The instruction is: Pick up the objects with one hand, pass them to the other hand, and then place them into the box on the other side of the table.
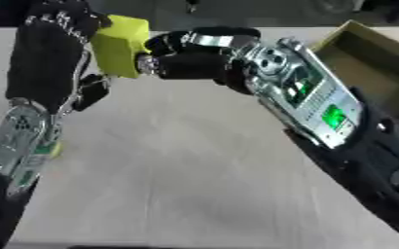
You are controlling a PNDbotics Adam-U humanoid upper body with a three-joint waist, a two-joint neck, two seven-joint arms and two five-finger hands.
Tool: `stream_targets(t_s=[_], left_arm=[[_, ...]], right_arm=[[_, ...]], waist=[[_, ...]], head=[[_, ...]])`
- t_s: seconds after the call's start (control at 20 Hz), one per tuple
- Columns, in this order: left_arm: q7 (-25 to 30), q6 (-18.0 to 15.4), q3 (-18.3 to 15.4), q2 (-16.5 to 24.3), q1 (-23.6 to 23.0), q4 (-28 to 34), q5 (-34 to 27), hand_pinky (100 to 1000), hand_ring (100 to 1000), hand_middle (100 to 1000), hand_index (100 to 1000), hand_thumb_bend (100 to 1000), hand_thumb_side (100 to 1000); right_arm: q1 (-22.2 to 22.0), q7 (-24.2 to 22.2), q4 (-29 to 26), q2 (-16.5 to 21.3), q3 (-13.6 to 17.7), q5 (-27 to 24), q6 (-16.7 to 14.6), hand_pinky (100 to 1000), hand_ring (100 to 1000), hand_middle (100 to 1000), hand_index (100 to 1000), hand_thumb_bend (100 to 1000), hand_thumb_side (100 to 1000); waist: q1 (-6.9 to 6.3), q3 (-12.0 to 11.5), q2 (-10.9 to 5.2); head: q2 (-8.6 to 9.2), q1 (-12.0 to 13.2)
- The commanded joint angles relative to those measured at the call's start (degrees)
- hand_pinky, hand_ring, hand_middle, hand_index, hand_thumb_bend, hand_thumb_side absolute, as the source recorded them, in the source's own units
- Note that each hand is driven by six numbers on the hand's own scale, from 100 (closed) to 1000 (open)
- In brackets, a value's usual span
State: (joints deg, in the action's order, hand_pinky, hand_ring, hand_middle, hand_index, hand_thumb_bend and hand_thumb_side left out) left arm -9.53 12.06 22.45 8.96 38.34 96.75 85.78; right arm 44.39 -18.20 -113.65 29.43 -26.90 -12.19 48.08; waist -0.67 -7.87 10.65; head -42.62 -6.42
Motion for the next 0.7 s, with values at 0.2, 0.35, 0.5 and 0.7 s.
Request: stream_targets(t_s=[0.2, 0.35, 0.5, 0.7], left_arm=[[0.00, 0.07, -0.14, -0.41, 0.98, 0.60, -0.11, 575, 535, 479, 475, 559, 100], [-0.12, 0.09, -0.16, -0.41, 0.89, 0.67, -0.04, 574, 534, 478, 475, 561, 100], [-0.19, 0.13, -0.19, -0.37, 0.80, 0.77, 0.08, 574, 534, 478, 475, 561, 100], [-0.41, 0.41, -0.42, -0.34, 0.70, 1.04, 0.36, 567, 531, 474, 475, 565, 100]], right_arm=[[1.26, 0.44, -0.94, 0.13, 0.63, -0.35, -0.54, 1000, 1000, 979, 1000, 100, 582], [1.20, 1.26, -0.94, 0.22, 0.76, 0.83, -1.24, 1000, 1000, 978, 1000, 100, 513], [1.07, 1.47, -0.94, 0.26, 0.72, 1.83, -1.64, 1000, 1000, 978, 1000, 100, 513], [0.92, 1.60, -0.94, 0.38, 1.07, 2.70, -1.84, 1000, 1000, 990, 1000, 100, 451]], waist=[[-0.02, -0.14, -0.72], [-0.03, -0.11, -0.69], [-0.02, -0.09, -0.69], [-0.03, -0.02, -0.66]], head=[[0.64, -0.21], [0.62, -0.18], [0.58, -0.19], [0.60, -0.26]])
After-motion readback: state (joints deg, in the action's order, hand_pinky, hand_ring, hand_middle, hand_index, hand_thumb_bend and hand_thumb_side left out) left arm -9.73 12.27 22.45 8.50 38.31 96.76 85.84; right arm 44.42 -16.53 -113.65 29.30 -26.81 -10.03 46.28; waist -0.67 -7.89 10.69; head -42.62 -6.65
